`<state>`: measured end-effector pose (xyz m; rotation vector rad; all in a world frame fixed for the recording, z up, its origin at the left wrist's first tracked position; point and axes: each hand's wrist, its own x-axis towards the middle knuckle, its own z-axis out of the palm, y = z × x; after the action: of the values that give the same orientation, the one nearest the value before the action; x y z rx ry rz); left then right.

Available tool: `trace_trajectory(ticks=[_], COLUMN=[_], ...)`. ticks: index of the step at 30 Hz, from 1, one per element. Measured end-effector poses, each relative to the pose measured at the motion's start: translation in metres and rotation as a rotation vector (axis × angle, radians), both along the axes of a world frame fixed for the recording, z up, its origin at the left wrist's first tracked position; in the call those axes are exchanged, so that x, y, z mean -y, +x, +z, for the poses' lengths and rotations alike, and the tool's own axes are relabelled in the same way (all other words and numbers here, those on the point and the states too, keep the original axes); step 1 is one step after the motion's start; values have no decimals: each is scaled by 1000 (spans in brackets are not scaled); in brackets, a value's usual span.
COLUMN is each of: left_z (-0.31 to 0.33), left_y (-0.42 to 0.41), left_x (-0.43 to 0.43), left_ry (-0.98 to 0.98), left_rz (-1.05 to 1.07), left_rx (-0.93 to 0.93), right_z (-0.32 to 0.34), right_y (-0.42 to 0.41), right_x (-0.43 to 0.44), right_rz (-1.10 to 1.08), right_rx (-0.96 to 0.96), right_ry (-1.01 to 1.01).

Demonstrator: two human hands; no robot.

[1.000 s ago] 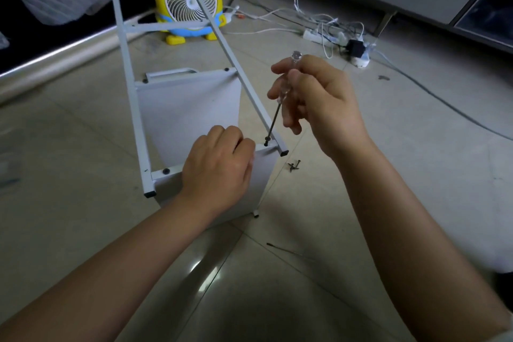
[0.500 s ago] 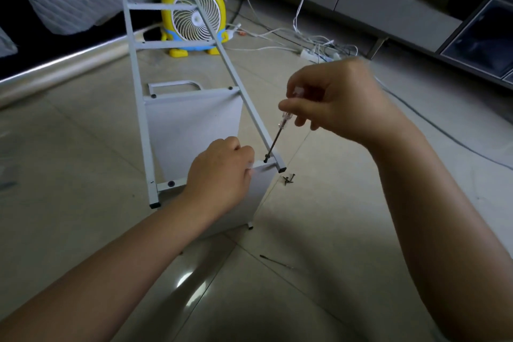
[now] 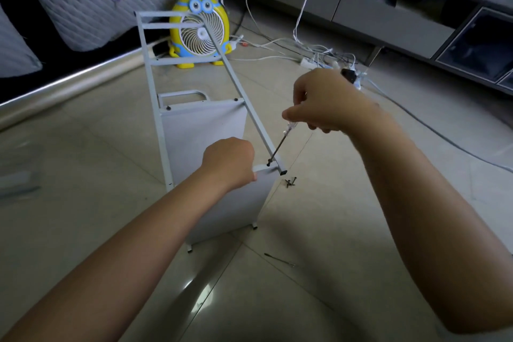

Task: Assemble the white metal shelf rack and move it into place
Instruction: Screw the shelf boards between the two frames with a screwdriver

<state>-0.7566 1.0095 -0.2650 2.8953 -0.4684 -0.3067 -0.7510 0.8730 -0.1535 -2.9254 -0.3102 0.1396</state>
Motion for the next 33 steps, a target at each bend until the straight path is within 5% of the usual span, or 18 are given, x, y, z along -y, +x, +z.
trace_trajectory(ticks=[3,9,15,22,29,33], left_z=[-1,-3,-6,-5,-7,-11], left_y=[2,3,2,-1,-2,-2], left_x=[-2,-5,-4,-5,-5,-7], left_ry=[-10,-40,-39,-41,-40,-34], left_rz=[5,28,15,40,39,33], left_rx=[-29,-52,-56,-26,-36,-18], right_z=[-4,-2,-26,-60,-49,-41], right_y=[6,-6,-13,-8,-13,-13], right_x=[-2,2,10,7,8,17], right_rz=[23,135,198,22,301,276], right_rx=[43,-276,2,402,253,161], right_ry=[98,444,461,581,454,469])
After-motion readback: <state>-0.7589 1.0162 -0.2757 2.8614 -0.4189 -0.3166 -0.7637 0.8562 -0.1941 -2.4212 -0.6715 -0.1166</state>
